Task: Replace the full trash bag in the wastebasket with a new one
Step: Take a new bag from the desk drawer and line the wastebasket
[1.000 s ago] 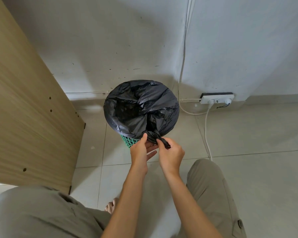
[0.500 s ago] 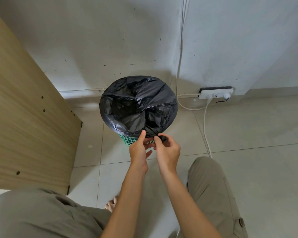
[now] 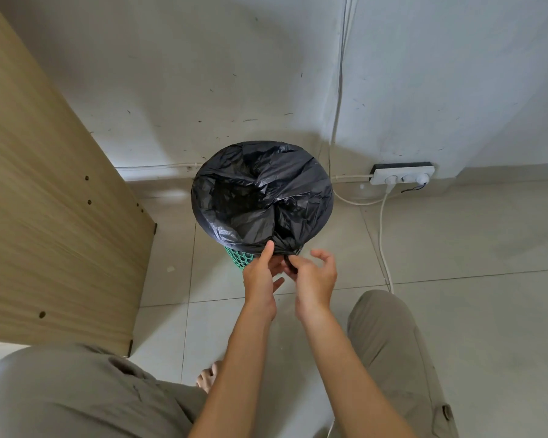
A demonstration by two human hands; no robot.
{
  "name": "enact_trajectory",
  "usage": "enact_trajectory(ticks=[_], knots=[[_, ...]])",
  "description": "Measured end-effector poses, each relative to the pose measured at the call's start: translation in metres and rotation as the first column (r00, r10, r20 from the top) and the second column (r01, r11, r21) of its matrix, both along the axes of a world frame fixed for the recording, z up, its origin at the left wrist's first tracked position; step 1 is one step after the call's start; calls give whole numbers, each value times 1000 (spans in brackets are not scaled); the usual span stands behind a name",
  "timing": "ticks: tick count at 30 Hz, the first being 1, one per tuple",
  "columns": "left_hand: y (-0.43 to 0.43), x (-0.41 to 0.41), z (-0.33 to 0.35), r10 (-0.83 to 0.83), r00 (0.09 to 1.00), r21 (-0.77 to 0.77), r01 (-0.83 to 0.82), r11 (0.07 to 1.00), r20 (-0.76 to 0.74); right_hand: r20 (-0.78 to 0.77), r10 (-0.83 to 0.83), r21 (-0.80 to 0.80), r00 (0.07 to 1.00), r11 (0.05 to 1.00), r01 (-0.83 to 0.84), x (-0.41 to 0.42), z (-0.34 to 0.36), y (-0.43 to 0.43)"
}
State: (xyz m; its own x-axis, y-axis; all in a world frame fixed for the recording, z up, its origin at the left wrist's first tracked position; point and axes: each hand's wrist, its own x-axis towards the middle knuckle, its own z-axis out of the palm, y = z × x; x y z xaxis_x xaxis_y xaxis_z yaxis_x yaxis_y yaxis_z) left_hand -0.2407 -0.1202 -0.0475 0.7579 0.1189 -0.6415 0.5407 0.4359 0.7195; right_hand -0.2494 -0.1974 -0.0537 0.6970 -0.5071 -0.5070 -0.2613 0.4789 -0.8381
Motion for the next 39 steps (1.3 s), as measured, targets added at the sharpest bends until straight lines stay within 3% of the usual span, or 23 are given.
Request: enact_trajectory(ticks=[2,4,5,7,9,12,14,17,21,24,25,27,29,30,32,33,35,39], knots=[[0,1,-2,1,1000,2,-1,1000,18,-67,-42,369,997,927,63,6,5,-3],[-1,1,-2,38,999,12,-38,999,31,-92,-28,499,995,864,70,8,7,-3],[-1,1,-2,51,998,18,-52,999,32,-83,-23,475,996,878,60,8,6,-2],[-1,2,-2,57,998,41,-58,997,25,-48,-8,274,999,962,21,6,2,0],[2,3,-2,61,998,51,-62,997,16,-10,72,-24,997,997,-72,0,-5,0],[4,4,0,61,998,47,-61,997,10,-21,233,-367,972,903,-224,-9,-19,-1],[4,3,2,53,999,51,-54,997,13,-16,238,-475,971,853,-217,-12,-21,-1],[2,3,1,62,998,63,-62,996,5,90,136,-597,987,800,-56,-13,-20,0],[4,3,2,62,998,35,-62,997,0,193,307,-822,932,569,-17,-19,-32,3],[4,4,4,48,999,42,-48,998,4,177,329,-839,927,544,-33,-19,-38,2],[3,3,4,40,999,49,-41,998,5,172,313,-815,934,578,-44,-17,-36,1],[3,3,2,36,999,60,-37,997,13,104,282,-661,954,736,-146,-10,-28,-2],[3,2,1,16,1000,53,-17,998,16,53,229,-287,972,936,-205,-2,-18,-6],[3,2,2,0,1000,30,-1,1000,17,27,187,-42,982,982,-186,1,-13,-6],[3,1,1,-19,999,-4,19,1000,37,-52,151,390,987,913,-119,6,-5,-8],[3,1,0,-11,999,0,11,1000,48,-80,151,524,985,847,-88,8,-3,-9],[4,1,2,19,998,23,-21,1000,57,-115,142,613,983,789,-43,12,-2,-9],[2,1,5,51,998,59,-54,997,44,-159,-18,347,987,935,73,16,5,4]])
